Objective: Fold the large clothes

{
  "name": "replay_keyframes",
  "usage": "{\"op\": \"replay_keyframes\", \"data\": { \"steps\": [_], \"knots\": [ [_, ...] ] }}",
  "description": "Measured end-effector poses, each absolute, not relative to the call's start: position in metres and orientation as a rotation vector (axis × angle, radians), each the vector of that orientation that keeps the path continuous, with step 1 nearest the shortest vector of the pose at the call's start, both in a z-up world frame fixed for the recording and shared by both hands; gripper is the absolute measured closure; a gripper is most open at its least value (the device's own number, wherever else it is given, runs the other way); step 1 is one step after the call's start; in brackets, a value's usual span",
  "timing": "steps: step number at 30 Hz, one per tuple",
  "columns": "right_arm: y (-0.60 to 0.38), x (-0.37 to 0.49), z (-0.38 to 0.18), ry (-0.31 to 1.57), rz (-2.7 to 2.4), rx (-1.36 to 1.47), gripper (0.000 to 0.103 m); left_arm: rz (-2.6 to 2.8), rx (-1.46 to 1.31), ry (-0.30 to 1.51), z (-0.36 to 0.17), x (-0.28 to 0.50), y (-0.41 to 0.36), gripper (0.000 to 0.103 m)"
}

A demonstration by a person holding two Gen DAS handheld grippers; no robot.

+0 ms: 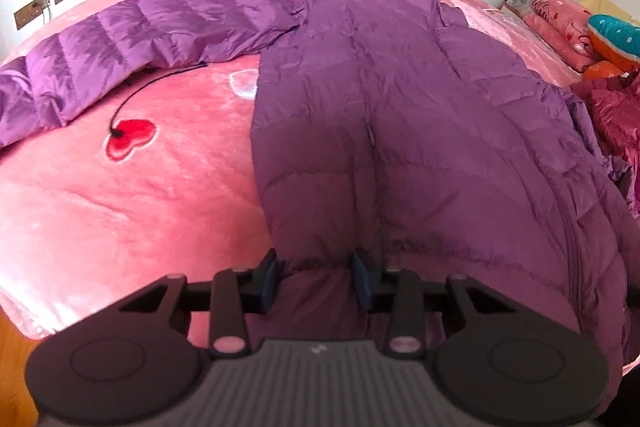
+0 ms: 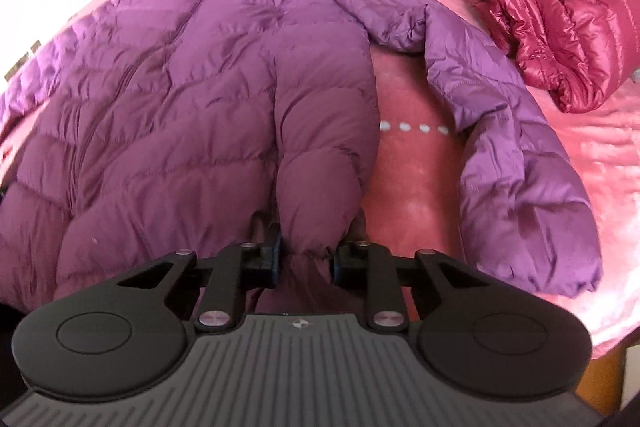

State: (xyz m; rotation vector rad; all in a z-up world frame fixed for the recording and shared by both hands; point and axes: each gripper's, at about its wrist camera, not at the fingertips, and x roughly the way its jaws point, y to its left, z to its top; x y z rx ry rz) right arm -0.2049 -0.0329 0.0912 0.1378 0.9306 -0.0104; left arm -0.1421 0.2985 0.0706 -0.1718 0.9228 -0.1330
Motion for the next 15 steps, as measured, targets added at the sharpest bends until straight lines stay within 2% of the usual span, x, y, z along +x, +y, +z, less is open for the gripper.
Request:
{"op": "replay_keyframes", "data": {
  "steps": [5, 8, 9, 10, 11, 12, 14, 15],
  "knots": [
    [-0.033, -0.211, 0.095, 0.928, -0.048, 0.146, 0.074, -0.125, -0.172, 0.907, 0.080, -0.149, 0.303, 0.067],
    [-0.034, -0.215, 0.099, 0.910, -0.069, 0.151, 0.066, -0.130, -0.163, 0.873, 0.092, -0.157, 0.304, 0.067],
    [-0.034, -0.217, 0.101, 0.898, -0.076, 0.152, 0.060, -0.131, -0.159, 0.858, 0.097, -0.159, 0.303, 0.067],
    [-0.035, -0.217, 0.102, 0.886, -0.080, 0.153, 0.048, -0.134, -0.152, 0.840, 0.102, -0.162, 0.301, 0.065],
    [-0.035, -0.220, 0.105, 0.863, -0.079, 0.154, 0.042, -0.140, -0.140, 0.819, 0.108, -0.166, 0.298, 0.063],
    [-0.036, -0.223, 0.108, 0.837, -0.075, 0.153, 0.034, -0.148, -0.123, 0.795, 0.115, -0.169, 0.294, 0.059],
    [-0.035, -0.228, 0.114, 0.786, -0.061, 0.159, 0.027, -0.163, -0.099, 0.753, 0.128, -0.175, 0.286, 0.051],
    [-0.036, -0.230, 0.116, 0.764, -0.051, 0.166, 0.019, -0.173, -0.092, 0.731, 0.134, -0.178, 0.281, 0.045]
  ]
}}
